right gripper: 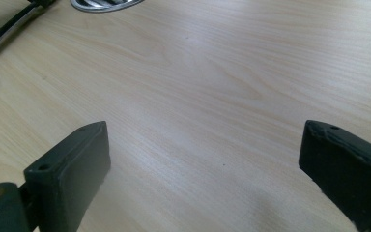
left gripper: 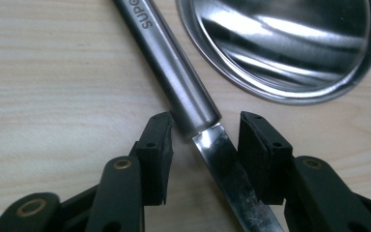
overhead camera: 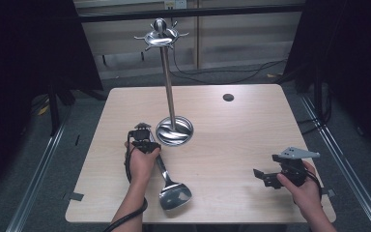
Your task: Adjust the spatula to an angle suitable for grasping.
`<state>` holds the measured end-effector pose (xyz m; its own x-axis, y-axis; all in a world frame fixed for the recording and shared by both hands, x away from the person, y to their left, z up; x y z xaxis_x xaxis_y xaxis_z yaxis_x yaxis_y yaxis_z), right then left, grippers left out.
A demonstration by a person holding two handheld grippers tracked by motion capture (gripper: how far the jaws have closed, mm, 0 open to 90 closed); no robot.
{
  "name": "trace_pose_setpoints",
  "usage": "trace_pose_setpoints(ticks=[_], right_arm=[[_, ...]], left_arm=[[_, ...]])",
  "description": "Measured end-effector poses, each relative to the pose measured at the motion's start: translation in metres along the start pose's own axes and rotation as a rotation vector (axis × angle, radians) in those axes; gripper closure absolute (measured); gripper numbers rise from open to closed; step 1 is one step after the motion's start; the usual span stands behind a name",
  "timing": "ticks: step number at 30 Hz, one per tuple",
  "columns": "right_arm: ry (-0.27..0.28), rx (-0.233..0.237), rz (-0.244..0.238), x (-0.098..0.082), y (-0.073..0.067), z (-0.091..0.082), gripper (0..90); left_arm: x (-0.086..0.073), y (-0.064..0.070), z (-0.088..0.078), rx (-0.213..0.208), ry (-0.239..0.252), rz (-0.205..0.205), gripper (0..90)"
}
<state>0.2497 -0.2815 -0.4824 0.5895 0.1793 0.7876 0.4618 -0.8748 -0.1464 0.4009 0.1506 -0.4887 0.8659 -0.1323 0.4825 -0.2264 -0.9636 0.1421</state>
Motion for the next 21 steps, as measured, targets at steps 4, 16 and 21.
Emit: trace_pose_setpoints(ticks=[4,16,21], right_arm=[[-0.005,0.002,0.001,-0.001,0.0,0.001,4.0],[-0.008,0.004,0.001,-0.001,0.0,0.002,4.0],[-0.006,0.003,0.006,-0.001,0.001,0.002,4.0]], left_arm=[[0.005,-0.005,0.002,0.0,-0.004,0.006,58.3],[0.018,-0.017,0.005,0.023,-0.008,0.049,62.6],[0.012,-0.013,0.004,0.009,-0.02,0.046,56.5]])
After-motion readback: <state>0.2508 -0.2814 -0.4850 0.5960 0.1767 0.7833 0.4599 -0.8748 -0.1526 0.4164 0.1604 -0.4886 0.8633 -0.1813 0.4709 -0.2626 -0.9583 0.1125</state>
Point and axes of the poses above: each handheld gripper's, and its own axes: z roughly forward along the jaws, x roughly out of its top, y roughly to its right, the point moved 1 cm from there along z, roughly forward along the jaws, and after that the axes turned 2 degrees about z, right-handed, at the moved point
